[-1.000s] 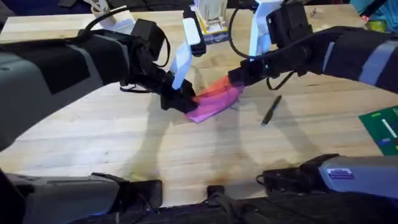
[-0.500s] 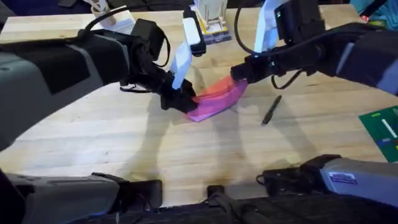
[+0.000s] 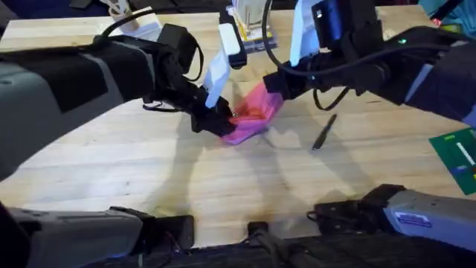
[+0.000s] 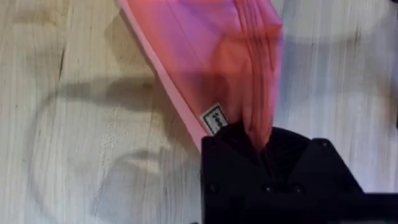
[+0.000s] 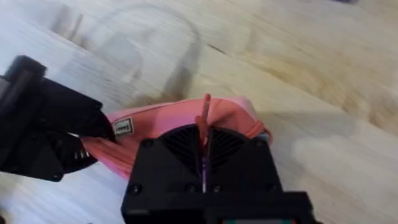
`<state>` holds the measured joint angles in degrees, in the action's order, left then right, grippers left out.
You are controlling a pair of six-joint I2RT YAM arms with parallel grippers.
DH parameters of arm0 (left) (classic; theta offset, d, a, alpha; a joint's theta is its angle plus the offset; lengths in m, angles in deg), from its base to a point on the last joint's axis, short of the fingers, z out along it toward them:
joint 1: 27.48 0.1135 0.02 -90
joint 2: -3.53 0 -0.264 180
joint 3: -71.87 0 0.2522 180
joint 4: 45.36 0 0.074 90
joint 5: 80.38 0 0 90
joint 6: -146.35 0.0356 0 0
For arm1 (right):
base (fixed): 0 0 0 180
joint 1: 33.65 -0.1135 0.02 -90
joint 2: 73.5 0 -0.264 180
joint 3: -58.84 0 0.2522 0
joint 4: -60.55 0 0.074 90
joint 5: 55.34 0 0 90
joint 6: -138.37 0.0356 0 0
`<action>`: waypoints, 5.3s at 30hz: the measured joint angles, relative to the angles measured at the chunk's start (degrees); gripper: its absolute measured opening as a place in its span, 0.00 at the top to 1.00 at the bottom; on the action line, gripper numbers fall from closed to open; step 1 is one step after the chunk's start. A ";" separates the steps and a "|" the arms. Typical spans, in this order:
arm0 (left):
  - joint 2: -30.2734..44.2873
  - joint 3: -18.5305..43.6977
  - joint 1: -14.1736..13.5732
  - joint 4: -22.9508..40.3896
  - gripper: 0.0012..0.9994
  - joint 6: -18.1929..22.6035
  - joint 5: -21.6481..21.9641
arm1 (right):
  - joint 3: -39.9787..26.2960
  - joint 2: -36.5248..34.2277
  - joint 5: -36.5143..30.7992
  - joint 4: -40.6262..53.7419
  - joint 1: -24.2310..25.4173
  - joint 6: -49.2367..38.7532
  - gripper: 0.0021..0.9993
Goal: Unzip the bag, pick up the pens from the table one at a time and place them inside, then zip the bag closed.
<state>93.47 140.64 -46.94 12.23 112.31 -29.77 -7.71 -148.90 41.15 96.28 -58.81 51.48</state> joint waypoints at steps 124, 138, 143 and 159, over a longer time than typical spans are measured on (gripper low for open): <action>-0.01 -0.09 -0.11 -4.05 0.96 0.00 -1.71 | -1.69 22.85 6.46 10.12 12.18 25.47 0.00; 0.00 -0.09 -0.11 -4.08 0.96 0.00 -1.73 | -1.71 23.69 10.76 28.36 12.87 25.14 0.00; -0.01 -0.09 -0.11 -4.10 0.96 -0.02 -1.73 | -1.71 23.69 10.92 33.07 12.87 21.32 0.00; 0.00 -0.09 -0.11 -4.18 0.96 0.00 -1.73 | -1.71 11.48 8.76 31.71 10.69 10.46 0.04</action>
<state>93.47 140.55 -47.05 8.04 112.31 -31.50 -9.42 -137.41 49.90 127.98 -48.13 61.94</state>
